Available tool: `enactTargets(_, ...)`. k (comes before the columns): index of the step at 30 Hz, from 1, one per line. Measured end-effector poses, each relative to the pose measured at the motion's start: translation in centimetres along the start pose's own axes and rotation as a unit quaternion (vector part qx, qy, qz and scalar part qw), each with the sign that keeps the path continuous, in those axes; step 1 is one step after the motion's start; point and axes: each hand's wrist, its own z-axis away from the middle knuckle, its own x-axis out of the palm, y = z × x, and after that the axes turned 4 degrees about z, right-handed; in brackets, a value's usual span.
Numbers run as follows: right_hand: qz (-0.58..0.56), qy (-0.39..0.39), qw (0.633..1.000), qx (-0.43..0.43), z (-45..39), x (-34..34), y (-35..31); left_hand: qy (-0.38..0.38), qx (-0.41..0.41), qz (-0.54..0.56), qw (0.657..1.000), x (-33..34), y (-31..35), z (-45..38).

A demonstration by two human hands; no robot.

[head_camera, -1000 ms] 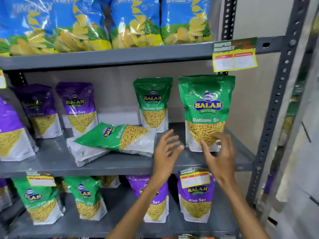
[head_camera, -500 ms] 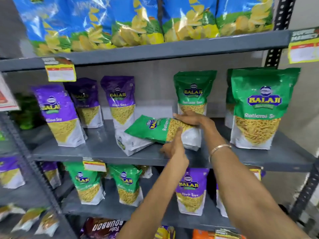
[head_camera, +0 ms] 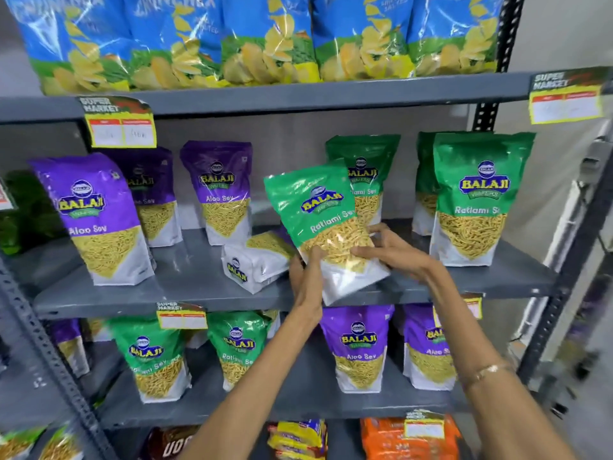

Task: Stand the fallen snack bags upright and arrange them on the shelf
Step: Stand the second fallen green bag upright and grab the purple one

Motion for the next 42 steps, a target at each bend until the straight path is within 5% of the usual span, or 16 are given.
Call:
enactTargets(8, -0.109, 0.201, 0.960, -0.160, 8.1, 6.1, -1.6, -0.106, 0.125, -0.054, 0.985, -2.7, 4.3, 5.2)
enactTargets(20, -0.168, 0.219, 0.928, -0.249, 16.5, 5.6, -6.1, -0.189, 0.274, -0.011, 0.943, -3.7, 8.5, 13.7)
enactTargets(30, -0.154, 0.183, 0.940, -0.245, 15.0, 2.5, -3.7, -0.222, 0.269, -0.046, 0.936, -2.2, 6.6, 11.2)
enactTargets(35, -0.187, 0.160, 0.953, -0.177, 9.9, -0.1, 1.4, -0.289, 0.194, -0.142, 0.926, -1.4, 2.7, 4.7)
enactTargets(42, -0.168, 0.169, 0.967, -0.094, 2.5, -1.8, 5.8, -0.281, 0.127, -0.182, 0.934, 3.0, -2.3, -2.8)
